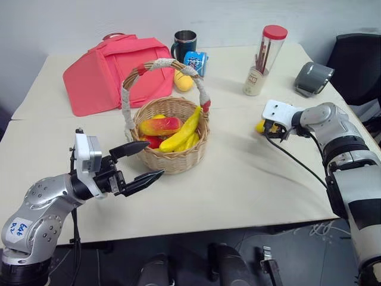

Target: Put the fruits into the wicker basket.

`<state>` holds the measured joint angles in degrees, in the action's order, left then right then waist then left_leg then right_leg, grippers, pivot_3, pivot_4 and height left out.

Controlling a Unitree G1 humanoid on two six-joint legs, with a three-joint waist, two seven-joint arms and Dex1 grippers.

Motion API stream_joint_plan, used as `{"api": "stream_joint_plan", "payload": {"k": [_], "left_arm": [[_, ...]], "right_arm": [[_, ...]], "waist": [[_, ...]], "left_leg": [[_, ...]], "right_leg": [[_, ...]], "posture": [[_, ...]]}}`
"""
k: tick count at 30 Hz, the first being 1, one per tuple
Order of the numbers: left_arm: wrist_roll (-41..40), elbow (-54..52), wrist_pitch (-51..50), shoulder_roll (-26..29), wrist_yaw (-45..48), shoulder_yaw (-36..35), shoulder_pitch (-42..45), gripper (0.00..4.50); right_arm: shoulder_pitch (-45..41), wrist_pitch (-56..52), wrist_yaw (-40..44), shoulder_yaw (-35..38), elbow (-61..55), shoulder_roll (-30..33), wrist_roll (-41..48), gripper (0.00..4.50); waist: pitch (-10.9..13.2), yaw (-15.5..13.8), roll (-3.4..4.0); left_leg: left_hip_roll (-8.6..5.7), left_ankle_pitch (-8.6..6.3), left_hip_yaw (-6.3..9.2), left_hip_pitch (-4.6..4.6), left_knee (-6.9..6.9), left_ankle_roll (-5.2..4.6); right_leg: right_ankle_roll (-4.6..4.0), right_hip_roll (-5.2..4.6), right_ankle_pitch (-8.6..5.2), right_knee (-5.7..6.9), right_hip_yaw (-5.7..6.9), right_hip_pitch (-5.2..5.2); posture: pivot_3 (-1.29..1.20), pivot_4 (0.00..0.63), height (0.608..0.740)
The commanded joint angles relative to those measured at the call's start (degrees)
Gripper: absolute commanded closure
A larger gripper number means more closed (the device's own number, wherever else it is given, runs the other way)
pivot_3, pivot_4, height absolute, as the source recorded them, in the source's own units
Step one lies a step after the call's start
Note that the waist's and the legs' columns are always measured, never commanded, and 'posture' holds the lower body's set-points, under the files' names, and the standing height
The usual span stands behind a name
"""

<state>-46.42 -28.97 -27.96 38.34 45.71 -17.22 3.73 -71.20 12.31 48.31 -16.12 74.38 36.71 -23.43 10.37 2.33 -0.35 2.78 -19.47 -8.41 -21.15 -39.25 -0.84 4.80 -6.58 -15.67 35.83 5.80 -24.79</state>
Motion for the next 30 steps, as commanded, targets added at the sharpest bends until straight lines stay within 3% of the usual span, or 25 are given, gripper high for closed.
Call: {"api": "stream_joint_plan", "payload": {"k": [1, 3, 5, 7, 9, 13, 15, 18, 22, 27, 30], "left_arm": [[-0.4, -2.9, 1.4, 0.0, -1.0, -2.6, -1.2, 0.00], [-0.3, -3.7, 1.7, 0.2, -1.4, -4.3, -3.2, 0.00], [-0.5, -4.0, 2.2, -0.1, -2.1, -7.0, -5.7, 0.00], [-0.6, -3.5, 3.3, -0.8, -2.4, -10.2, -8.4, 0.00], [-0.6, -2.7, 4.4, -1.4, -2.2, -12.6, -10.7, 0.00], [0.5, -1.3, 6.2, -2.4, -1.5, -14.7, -14.3, 0.00], [1.0, -0.5, 7.0, -2.9, -1.4, -15.1, -15.6, 0.00], [1.3, -0.3, 7.7, -3.3, -1.9, -14.7, -15.8, 0.00], [1.7, -1.1, 8.2, -4.0, -2.9, -13.5, -15.2, 0.00], [1.3, -2.4, 8.0, -4.4, -3.3, -12.9, -16.0, 0.00], [1.0, -2.2, 7.6, -3.6, -2.9, -13.1, -16.0, 0.00]], "right_arm": [[-1.6, 1.2, 1.5, 1.7, -0.4, 1.1, 1.5, 1.75], [-1.7, 5.0, 6.8, 2.7, -2.6, 2.3, 3.3, 1.76], [-1.3, 1.7, 21.8, 7.1, -8.3, 1.8, 12.1, 1.76], [2.5, -13.3, 37.9, 10.4, -24.1, 1.7, 25.8, 1.76], [7.6, -27.4, 43.7, 11.1, -41.9, 3.1, 37.6, 1.76], [11.9, -44.8, 38.8, 13.5, -61.6, -0.6, 48.4, 1.76], [13.0, -48.0, 31.9, 14.2, -68.4, -6.6, 52.5, 1.76], [14.0, -46.5, 21.5, 13.7, -71.2, -15.0, 51.2, 1.76], [15.5, -39.0, 15.5, 11.6, -70.0, -19.5, 46.5, 1.76], [16.1, -31.9, 13.0, 9.7, -67.7, -22.8, 43.8, 0.14], [16.8, -29.8, 12.1, 11.2, -67.7, -22.9, 44.4, 0.07]], "waist": [[0.0, 0.1, 0.00], [0.0, 0.4, 0.00], [0.1, 0.8, 0.09], [0.1, 1.1, 0.17], [0.1, 0.8, 0.18], [0.1, 0.4, 0.18], [0.1, 0.4, 0.16], [0.1, 0.6, 0.13], [0.0, -0.4, 0.08], [0.0, -0.4, 0.02], [0.0, -0.3, 0.02]], "left_leg": [[0.01, 0.00, 0.00, -0.01, 0.00, 0.00], [0.03, 0.00, 0.01, -0.04, 0.02, 0.02], [0.03, 0.00, 0.01, -0.07, 0.08, 0.02], [0.06, 0.00, 0.00, -0.06, 0.09, 0.02], [0.23, -0.04, 0.01, -0.01, 0.09, 0.08], [0.37, -0.08, 0.21, -0.05, 0.06, 0.20], [0.34, -0.11, 0.18, -0.02, 0.05, 0.22], [0.37, -0.16, 0.15, 0.00, 0.06, 0.31], [0.27, -0.14, 0.07, -0.25, 0.07, 0.30], [0.06, -0.19, -0.14, -0.33, 0.07, 0.03], [0.08, -0.21, -0.15, -0.33, 0.07, 0.01]], "right_leg": [[0.00, 0.01, 0.00, 0.03, 0.00, -0.01], [0.00, 0.02, 0.00, 0.03, 0.00, -0.02], [0.00, 0.02, 0.00, 0.04, 0.00, -0.04], [0.02, 0.05, 0.01, 0.04, 0.01, -0.05], [0.02, 0.00, 0.01, 0.04, 0.00, -0.02], [-0.16, -0.01, -0.03, 0.03, 0.12, 0.01], [-0.20, -0.04, -0.03, -0.08, 0.20, -0.02], [-0.29, -0.03, -0.02, -0.01, 0.19, -0.12], [-0.32, 0.02, -0.01, 0.17, 0.19, -0.40], [-0.19, 0.04, 0.06, 0.12, 0.14, -0.47], [-0.19, 0.05, 0.05, 0.10, 0.16, -0.47]], "posture": [[0.00, 0.150, 0.740], [0.00, 0.150, 0.740], [0.00, 0.150, 0.740], [0.00, 0.150, 0.740], [0.00, 0.150, 0.740], [0.00, 0.150, 0.740], [0.00, 0.150, 0.740], [0.00, 0.150, 0.740], [0.00, 0.150, 0.740], [0.00, 0.150, 0.740], [0.00, 0.150, 0.740]]}}
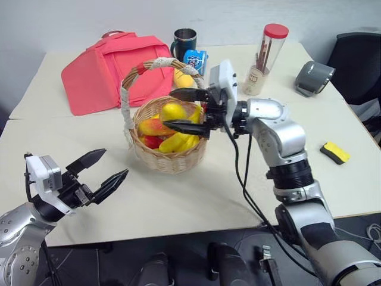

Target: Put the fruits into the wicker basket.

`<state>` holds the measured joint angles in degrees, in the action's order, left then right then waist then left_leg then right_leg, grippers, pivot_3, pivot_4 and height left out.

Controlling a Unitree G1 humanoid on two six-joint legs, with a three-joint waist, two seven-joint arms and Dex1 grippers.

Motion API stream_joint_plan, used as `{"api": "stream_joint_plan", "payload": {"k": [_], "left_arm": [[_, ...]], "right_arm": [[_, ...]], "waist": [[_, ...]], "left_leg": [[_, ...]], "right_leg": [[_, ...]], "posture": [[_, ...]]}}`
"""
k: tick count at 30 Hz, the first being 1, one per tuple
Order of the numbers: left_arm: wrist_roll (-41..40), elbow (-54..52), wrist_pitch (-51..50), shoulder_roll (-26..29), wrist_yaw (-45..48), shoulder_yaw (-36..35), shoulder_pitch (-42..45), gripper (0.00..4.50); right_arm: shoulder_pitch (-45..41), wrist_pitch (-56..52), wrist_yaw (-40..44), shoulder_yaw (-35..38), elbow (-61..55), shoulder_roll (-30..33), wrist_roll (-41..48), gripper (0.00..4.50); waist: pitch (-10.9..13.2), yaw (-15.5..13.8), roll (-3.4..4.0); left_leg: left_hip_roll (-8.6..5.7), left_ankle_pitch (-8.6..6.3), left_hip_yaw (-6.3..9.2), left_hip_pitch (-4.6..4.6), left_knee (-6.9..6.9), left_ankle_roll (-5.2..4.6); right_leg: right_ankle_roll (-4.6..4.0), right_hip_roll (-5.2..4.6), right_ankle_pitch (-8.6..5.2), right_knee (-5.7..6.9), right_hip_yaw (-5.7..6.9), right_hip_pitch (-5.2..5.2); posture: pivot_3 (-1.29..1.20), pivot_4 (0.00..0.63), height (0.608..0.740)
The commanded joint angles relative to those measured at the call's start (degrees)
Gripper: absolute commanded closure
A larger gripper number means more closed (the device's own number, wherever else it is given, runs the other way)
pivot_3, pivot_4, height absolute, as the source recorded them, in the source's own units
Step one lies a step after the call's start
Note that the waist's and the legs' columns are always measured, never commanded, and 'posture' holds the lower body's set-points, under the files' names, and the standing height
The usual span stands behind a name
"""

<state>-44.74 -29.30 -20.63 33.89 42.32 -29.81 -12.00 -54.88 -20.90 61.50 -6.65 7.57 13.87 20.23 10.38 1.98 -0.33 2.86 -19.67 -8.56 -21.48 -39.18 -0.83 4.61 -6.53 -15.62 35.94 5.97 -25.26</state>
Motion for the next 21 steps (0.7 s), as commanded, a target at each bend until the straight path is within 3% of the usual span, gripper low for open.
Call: {"api": "stream_joint_plan", "payload": {"k": [1, 7, 12, 15, 21], "left_arm": [[-0.9, -1.7, 0.2, 1.2, 0.2, -0.8, 0.5, 0.00], [-1.5, -1.8, -0.2, 2.0, 0.1, -1.3, 1.0, 0.00], [-1.3, -1.7, 0.2, 1.6, -0.2, -1.7, 0.9, 0.00], [-1.2, -1.5, 0.2, 1.6, -0.1, -1.2, 1.3, 0.00], [-1.1, -0.8, 0.0, 1.9, -0.1, -0.4, 3.1, 0.00]], "right_arm": [[1.7, 2.8, 0.7, 3.5, -2.3, 1.7, 2.8, 0.07], [7.8, -1.2, 12.8, 9.1, -5.7, 12.9, 12.4, 0.07], [4.4, 7.3, 14.3, 8.7, 10.9, 18.5, 5.2, 0.07], [-1.2, 10.8, 11.3, 6.8, 21.4, 15.1, 1.0, 0.07], [-11.2, 18.9, 14.0, 4.8, 38.8, 6.9, -3.0, 0.07]], "waist": [[0.0, 0.0, 0.00], [0.0, -0.4, -0.05], [0.0, 0.5, -0.06], [0.0, 1.4, -0.06], [0.0, 1.7, -0.05]], "left_leg": [[0.01, 0.00, 0.00, 0.00, 0.00, 0.00], [-0.06, 0.00, 0.05, 0.00, 0.00, -0.13], [-0.04, -0.01, -0.11, 0.21, -0.01, -0.15], [0.04, 0.08, -0.13, 0.28, 0.02, 0.02], [0.25, 0.20, -0.14, 0.21, 0.07, 0.25]], "right_leg": [[0.00, 0.02, 0.00, -0.01, 0.00, 0.00], [0.05, -0.04, 0.03, -0.07, 0.02, 0.09], [0.08, -0.02, 0.04, -0.23, -0.04, 0.15], [0.00, 0.03, 0.00, -0.09, -0.05, 0.11], [-0.14, 0.08, -0.07, 0.11, -0.07, -0.06]], "posture": [[0.00, 0.150, 0.740], [0.00, 0.150, 0.740], [0.00, 0.150, 0.740], [0.00, 0.150, 0.740], [0.00, 0.150, 0.740]]}}
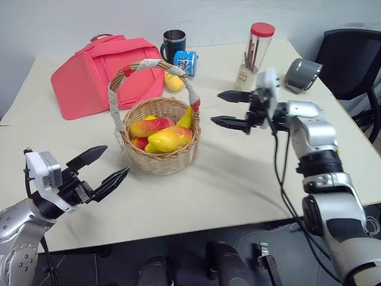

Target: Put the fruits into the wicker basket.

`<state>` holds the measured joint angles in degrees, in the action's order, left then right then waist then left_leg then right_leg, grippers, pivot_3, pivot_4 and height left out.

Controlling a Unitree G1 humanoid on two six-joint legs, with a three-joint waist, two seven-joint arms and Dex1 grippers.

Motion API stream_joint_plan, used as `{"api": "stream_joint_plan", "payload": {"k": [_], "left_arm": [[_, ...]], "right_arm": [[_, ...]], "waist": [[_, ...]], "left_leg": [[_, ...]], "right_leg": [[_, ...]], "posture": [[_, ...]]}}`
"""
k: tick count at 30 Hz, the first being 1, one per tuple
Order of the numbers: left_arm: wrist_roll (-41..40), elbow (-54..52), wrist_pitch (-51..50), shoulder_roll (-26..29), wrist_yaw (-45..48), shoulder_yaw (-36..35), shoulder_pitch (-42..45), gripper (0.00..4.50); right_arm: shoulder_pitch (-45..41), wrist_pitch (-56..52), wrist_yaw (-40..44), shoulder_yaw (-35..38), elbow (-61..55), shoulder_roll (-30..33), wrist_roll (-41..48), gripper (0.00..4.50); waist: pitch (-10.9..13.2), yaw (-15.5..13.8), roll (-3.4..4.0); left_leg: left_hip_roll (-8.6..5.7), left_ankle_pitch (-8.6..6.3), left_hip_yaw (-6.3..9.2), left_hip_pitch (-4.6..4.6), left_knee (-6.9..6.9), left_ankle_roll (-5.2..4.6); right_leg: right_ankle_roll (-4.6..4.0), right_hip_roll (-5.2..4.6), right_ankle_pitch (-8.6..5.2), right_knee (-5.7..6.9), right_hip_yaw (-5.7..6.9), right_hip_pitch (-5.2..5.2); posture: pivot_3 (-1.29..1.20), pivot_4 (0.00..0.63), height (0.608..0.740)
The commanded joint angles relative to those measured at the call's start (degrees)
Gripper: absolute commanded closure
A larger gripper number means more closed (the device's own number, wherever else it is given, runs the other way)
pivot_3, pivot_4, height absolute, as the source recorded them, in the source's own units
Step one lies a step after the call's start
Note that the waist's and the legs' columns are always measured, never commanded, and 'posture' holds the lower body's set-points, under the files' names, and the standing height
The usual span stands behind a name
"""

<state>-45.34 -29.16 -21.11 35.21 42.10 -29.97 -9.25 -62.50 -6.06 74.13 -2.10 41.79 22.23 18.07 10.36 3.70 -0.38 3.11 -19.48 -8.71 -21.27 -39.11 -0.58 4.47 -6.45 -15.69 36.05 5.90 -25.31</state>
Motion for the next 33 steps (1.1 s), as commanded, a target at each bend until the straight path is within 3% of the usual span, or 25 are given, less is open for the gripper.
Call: {"api": "stream_joint_plan", "payload": {"k": [1, 5, 10, 15, 19, 25, 33], "left_arm": [[-0.5, -1.0, 0.4, 0.5, 0.2, 0.0, 0.4, 0.00], [-0.6, -1.4, 0.2, 0.5, 0.1, 0.3, 0.2, 0.00], [-1.0, -2.0, -0.1, 0.8, -0.3, -0.2, 0.2, 0.00], [-1.1, -3.2, -0.3, 0.6, -0.9, 0.2, 0.2, 0.00], [-1.1, -3.4, -0.3, 0.3, -1.2, 1.3, 1.2, 0.00], [-0.5, -0.8, -0.3, 0.6, 0.5, 2.9, 2.8, 0.00], [0.7, 5.5, -0.2, 2.1, 4.1, 6.7, 9.1, 0.00]], "right_arm": [[-5.5, 4.9, 1.8, -0.1, 7.6, -2.9, -1.6, 0.07], [-11.5, 8.7, 1.4, -0.3, 17.2, -6.9, -4.6, 0.88], [-14.4, 10.4, 4.4, 0.6, 22.4, -7.5, -6.1, 2.60], [-11.2, 7.7, 11.6, 2.3, 17.6, -3.6, -4.2, 4.30], [-2.1, -1.4, 11.8, 5.2, -0.2, 1.6, 1.2, 4.33], [18.8, -25.0, -1.9, 16.1, -36.1, 12.3, 12.7, 4.33], [34.4, -29.4, -28.6, 35.4, -48.6, 14.4, 12.7, 4.33]], "waist": [[0.0, -0.2, 0.00], [0.0, -0.3, 0.00], [0.0, -0.5, 0.00], [0.0, -0.6, 0.00], [0.0, -1.0, 0.00], [0.0, -2.1, 0.00], [0.0, -2.2, -0.01]], "left_leg": [[0.00, 0.00, 0.00, -0.02, 0.00, 0.00], [-0.08, -0.05, 0.02, -0.14, 0.00, -0.08], [-0.09, -0.06, 0.11, -0.21, 0.00, -0.10], [-0.07, -0.06, 0.13, -0.22, 0.00, -0.10], [-0.09, -0.06, 0.20, -0.23, -0.01, -0.10], [-0.05, -0.09, 0.21, -0.29, 0.00, -0.05], [-0.25, -0.07, 0.12, -0.08, -0.01, -0.08]], "right_leg": [[0.00, 0.02, 0.00, 0.01, 0.01, 0.00], [0.04, 0.00, 0.02, -0.02, 0.02, -0.01], [0.05, -0.06, 0.03, -0.07, 0.02, 0.00], [0.05, -0.10, 0.03, -0.08, 0.02, 0.00], [0.06, -0.14, 0.03, -0.08, 0.01, 0.02], [0.06, -0.15, 0.03, -0.11, 0.10, -0.05], [0.03, -0.08, 0.06, -0.09, 0.06, -0.01]], "posture": [[0.00, 0.150, 0.740], [0.00, 0.150, 0.740], [0.00, 0.150, 0.740], [0.00, 0.150, 0.740], [0.00, 0.150, 0.740], [0.00, 0.150, 0.740], [0.00, 0.150, 0.740]]}}
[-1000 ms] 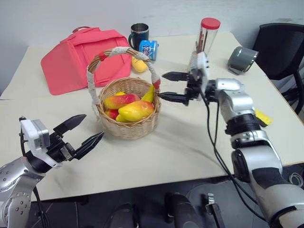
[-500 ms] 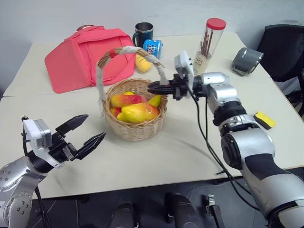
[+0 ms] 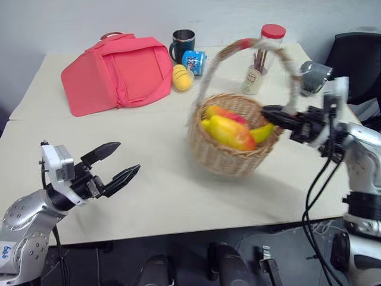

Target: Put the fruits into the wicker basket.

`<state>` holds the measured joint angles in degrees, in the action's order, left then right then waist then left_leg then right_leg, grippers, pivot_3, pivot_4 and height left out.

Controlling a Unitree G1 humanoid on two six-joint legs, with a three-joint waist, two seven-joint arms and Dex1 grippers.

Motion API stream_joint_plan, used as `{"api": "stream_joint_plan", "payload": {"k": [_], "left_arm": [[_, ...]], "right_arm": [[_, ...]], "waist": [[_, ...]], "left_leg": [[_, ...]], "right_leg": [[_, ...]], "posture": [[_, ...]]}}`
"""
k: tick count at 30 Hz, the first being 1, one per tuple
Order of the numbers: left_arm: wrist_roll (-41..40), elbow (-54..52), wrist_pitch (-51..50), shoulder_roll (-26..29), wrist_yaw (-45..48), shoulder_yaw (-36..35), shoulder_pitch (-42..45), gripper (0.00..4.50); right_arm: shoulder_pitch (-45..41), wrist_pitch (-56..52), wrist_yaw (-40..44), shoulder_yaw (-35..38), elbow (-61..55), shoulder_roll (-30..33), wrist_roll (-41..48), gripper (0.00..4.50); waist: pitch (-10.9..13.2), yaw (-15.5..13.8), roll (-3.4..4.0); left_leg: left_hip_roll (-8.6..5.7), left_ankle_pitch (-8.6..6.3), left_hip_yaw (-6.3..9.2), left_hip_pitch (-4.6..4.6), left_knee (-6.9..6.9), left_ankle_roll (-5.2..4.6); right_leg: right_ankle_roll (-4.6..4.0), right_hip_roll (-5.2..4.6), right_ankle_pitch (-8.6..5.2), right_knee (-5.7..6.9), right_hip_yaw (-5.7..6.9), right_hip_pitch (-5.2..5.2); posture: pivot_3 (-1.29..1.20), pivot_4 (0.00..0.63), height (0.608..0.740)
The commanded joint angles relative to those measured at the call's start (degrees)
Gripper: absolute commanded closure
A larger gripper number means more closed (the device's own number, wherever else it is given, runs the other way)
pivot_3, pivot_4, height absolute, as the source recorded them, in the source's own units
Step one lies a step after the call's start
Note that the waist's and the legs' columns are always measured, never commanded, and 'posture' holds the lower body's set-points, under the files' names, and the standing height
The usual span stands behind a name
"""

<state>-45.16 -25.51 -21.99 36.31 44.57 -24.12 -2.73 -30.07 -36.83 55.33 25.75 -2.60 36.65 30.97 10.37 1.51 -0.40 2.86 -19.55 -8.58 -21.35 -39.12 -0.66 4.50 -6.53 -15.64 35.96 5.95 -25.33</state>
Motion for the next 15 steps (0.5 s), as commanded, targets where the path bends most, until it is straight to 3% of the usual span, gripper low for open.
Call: {"api": "stream_joint_plan", "payload": {"k": [1, 7, 15], "left_arm": [[0.7, 2.8, 0.7, 1.2, 2.1, 1.5, 3.7, 0.00], [1.9, 6.8, 1.0, 1.3, 4.2, 4.0, 8.8, 0.00], [2.8, 8.6, 1.1, 1.4, 6.0, 4.5, 11.2, 0.00]], "right_arm": [[3.2, 2.6, -12.8, 9.1, -4.5, -0.5, -0.9, 4.33], [8.2, 7.7, -21.0, 11.4, -3.3, -1.7, -2.6, 4.33], [10.2, 10.5, -21.4, 8.2, -1.7, -1.2, -2.3, 4.33]], "waist": [[0.0, -0.1, 0.00], [0.0, 0.2, 0.01], [0.0, 0.1, 0.00]], "left_leg": [[-0.02, 0.01, 0.00, 0.01, 0.01, -0.01], [-0.04, 0.05, -0.07, -0.04, 0.01, -0.06], [0.00, 0.08, -0.21, 0.06, 0.02, -0.05]], "right_leg": [[0.00, -0.01, 0.00, 0.01, -0.01, 0.00], [0.02, 0.06, 0.01, -0.03, -0.03, -0.02], [0.04, 0.15, 0.02, -0.01, -0.15, -0.01]], "posture": [[0.00, 0.150, 0.740], [0.00, 0.150, 0.740], [0.00, 0.150, 0.740]]}}
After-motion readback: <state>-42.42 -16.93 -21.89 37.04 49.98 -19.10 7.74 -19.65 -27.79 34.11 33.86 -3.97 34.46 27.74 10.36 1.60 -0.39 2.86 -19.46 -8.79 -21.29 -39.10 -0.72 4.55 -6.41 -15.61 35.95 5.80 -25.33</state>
